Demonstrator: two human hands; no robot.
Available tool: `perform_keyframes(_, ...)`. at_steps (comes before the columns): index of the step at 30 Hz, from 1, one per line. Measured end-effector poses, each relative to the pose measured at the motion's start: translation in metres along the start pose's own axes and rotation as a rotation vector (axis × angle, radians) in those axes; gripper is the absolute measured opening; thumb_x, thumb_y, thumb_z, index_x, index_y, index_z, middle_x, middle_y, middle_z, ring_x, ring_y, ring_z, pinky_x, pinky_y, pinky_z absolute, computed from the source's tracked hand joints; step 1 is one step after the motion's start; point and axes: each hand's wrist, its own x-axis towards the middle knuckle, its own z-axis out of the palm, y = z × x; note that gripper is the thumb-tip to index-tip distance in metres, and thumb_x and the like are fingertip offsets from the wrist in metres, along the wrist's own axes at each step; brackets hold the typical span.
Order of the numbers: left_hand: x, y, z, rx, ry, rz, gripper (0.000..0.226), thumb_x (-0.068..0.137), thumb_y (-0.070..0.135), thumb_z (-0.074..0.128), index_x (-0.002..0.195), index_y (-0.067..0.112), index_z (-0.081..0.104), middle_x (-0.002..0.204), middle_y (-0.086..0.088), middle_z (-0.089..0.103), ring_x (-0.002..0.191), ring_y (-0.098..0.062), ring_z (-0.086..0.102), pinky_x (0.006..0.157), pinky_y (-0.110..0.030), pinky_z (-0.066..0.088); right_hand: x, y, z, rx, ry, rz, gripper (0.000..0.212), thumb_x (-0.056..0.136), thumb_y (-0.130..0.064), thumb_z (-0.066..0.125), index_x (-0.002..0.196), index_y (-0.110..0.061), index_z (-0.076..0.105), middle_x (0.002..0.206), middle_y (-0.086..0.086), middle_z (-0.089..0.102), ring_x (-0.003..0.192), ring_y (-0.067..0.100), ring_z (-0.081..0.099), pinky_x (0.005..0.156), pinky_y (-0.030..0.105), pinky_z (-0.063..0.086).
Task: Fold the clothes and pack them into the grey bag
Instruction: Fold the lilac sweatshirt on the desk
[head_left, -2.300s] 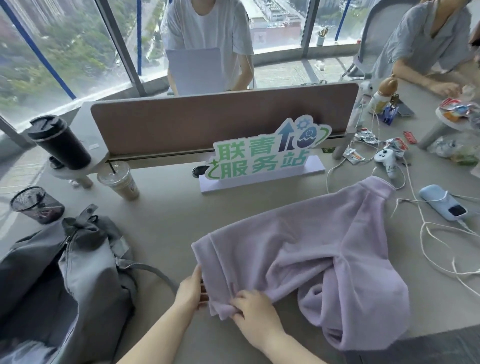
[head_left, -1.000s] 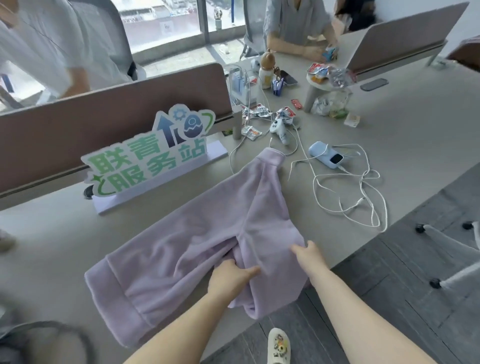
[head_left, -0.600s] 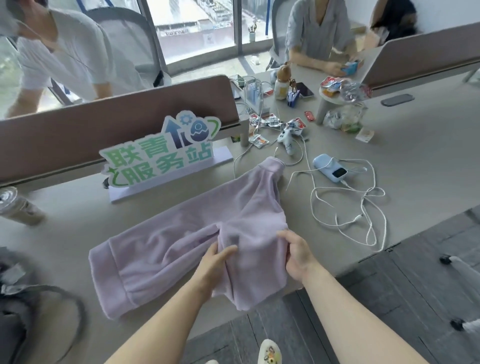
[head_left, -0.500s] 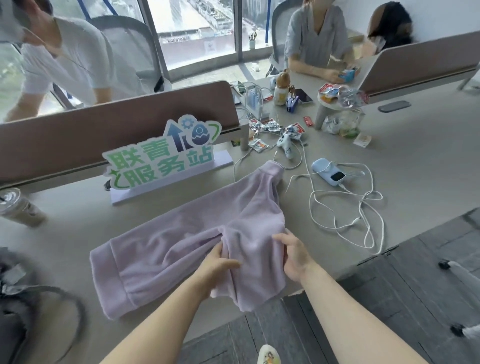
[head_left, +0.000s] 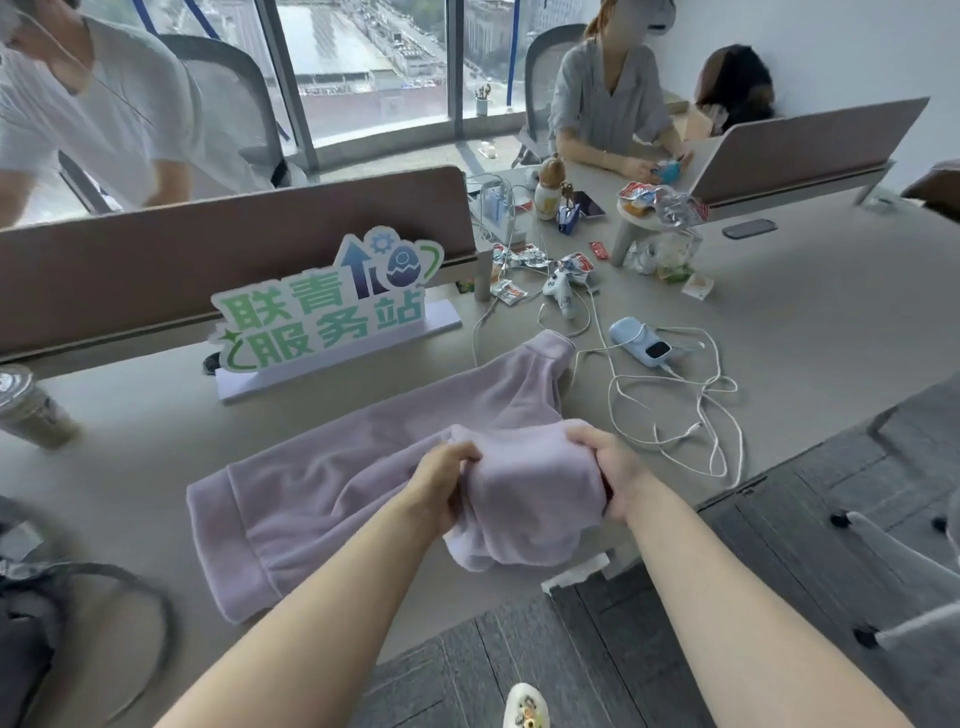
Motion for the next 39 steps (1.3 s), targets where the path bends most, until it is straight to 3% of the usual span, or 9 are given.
perform_keyframes(4,0.019,-0.006,-0.008,-0.002,0.157,0.047,0.029,0.062,0.030,0.063,0.083,0.010,0.058,0.059,-0.005,0.047,0.050,-0.020,0.041,0.052,-0.023,0.031,-0.014,0.004,-0.001,0.295,-0.095,-0.185,0.034,0.089,-0.024,0.053,0.063,-0.015,0.072,0.062,0.003,0.066,0.062,0.018,0.064,0.065,0.029,0.046)
perform_keyframes(9,0.021,-0.030,-0.016,0.355,0.050,-0.058,0.052,0.071,0.044,0.070,0.102,0.003,0.066,0.084,-0.018,0.069,0.074,-0.031,0.062,0.072,-0.033,0.051,-0.022,0.016,0.002,-0.148,-0.005,-0.121,0.027,0.086,-0.013,0.061,0.110,-0.002,0.068,0.099,0.019,0.069,0.090,0.028,0.064,0.081,0.037,0.049)
perform_keyframes(14,-0.007,-0.018,-0.001,-0.117,-0.015,0.064,0.018,0.076,0.027,0.052,0.061,0.018,0.046,0.048,-0.001,0.046,0.046,-0.021,0.041,0.051,-0.024,0.030,-0.048,0.001,0.009,-0.175,0.051,-0.063,0.021,0.081,-0.028,0.063,0.092,-0.012,0.073,0.086,0.011,0.069,0.080,0.024,0.063,0.074,0.032,0.046)
perform_keyframes(17,-0.002,-0.022,-0.003,-0.330,-0.164,0.004,0.034,0.087,0.036,0.044,0.098,0.014,0.066,0.096,-0.009,0.069,0.084,-0.024,0.060,0.068,-0.030,0.043,-0.067,0.012,0.006,0.099,-0.032,-0.146,0.034,0.092,-0.039,0.053,0.095,-0.013,0.074,0.086,0.009,0.072,0.081,0.023,0.067,0.075,0.032,0.050)
perform_keyframes(20,0.001,-0.036,-0.010,-0.271,-0.188,-0.029,0.039,0.093,0.034,0.043,0.114,0.010,0.065,0.113,-0.010,0.069,0.096,-0.028,0.062,0.074,-0.032,0.049,-0.070,0.042,0.000,-0.021,-0.007,-0.020,0.042,0.091,-0.036,0.060,0.121,-0.008,0.067,0.114,0.016,0.070,0.106,0.030,0.066,0.093,0.038,0.050)
perform_keyframes(24,-0.002,-0.069,-0.015,0.012,-0.037,-0.077,0.020,0.083,0.034,0.061,0.084,0.015,0.064,0.070,-0.006,0.057,0.056,-0.020,0.053,0.054,-0.023,0.042,-0.070,0.084,-0.016,-0.071,0.134,0.041,0.035,0.087,-0.021,0.066,0.117,-0.004,0.069,0.113,0.016,0.071,0.110,0.034,0.065,0.093,0.038,0.051)
perform_keyframes(27,-0.006,-0.107,-0.020,0.211,-0.118,-0.154,0.039,0.067,0.032,0.073,0.098,0.008,0.068,0.088,-0.010,0.071,0.077,-0.028,0.068,0.072,-0.039,0.059,-0.070,0.123,-0.024,-0.035,0.162,0.133,0.036,0.088,-0.025,0.064,0.116,-0.003,0.070,0.111,0.015,0.072,0.105,0.032,0.068,0.088,0.036,0.052)
perform_keyframes(31,-0.004,-0.128,-0.021,0.156,-0.127,-0.111,0.040,0.054,0.019,0.070,0.092,0.006,0.069,0.085,-0.008,0.070,0.078,-0.026,0.061,0.066,-0.032,0.046,-0.064,0.148,-0.029,0.067,0.179,0.128,0.035,0.094,-0.025,0.055,0.114,-0.001,0.070,0.113,0.016,0.071,0.109,0.032,0.065,0.100,0.042,0.046)
perform_keyframes(39,0.006,-0.149,-0.017,0.400,0.009,-0.121,0.047,0.055,0.013,0.051,0.099,0.005,0.065,0.075,-0.009,0.064,0.058,-0.022,0.056,0.056,-0.028,0.044,-0.042,0.172,-0.048,-0.424,0.242,0.251,0.007,0.076,-0.009,0.064,0.080,-0.005,0.059,0.091,0.012,0.061,0.077,0.024,0.052,0.068,0.032,0.038)
